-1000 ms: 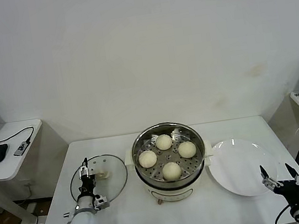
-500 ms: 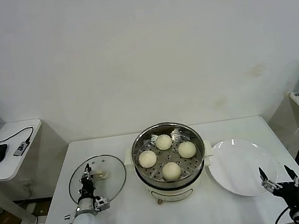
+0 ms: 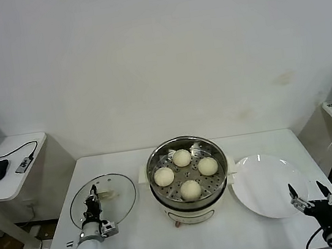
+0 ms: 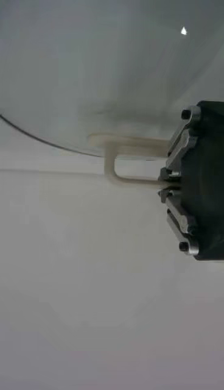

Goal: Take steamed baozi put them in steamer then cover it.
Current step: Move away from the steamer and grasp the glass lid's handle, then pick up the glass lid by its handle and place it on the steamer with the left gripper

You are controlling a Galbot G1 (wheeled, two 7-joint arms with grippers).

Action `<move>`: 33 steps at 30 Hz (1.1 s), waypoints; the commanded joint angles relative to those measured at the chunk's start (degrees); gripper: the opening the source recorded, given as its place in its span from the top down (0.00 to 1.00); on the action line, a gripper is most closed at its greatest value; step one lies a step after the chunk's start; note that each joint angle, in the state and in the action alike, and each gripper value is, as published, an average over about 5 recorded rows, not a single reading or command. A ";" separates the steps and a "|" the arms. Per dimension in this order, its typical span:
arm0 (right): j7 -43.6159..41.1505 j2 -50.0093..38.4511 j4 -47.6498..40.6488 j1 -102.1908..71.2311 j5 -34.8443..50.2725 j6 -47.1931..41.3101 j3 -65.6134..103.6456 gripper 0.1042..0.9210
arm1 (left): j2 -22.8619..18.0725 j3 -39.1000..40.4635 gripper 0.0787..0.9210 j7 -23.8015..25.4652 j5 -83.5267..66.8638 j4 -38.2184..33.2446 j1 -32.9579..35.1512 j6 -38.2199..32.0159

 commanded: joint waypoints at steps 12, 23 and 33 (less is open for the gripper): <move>5.58 1.22 0.50 2.19 -3.23 -6.01 -1.46 0.12 | 4.26 -3.22 0.92 9.99 4.08 -35.55 14.48 23.93; 6.81 2.51 0.74 3.73 -7.50 -7.82 -1.44 0.12 | -3.36 4.93 0.92 20.11 17.17 -43.94 8.21 32.51; 6.93 4.70 -0.89 5.13 -9.49 -7.41 -1.21 0.12 | -6.78 14.49 0.92 22.98 22.48 -37.37 1.01 32.70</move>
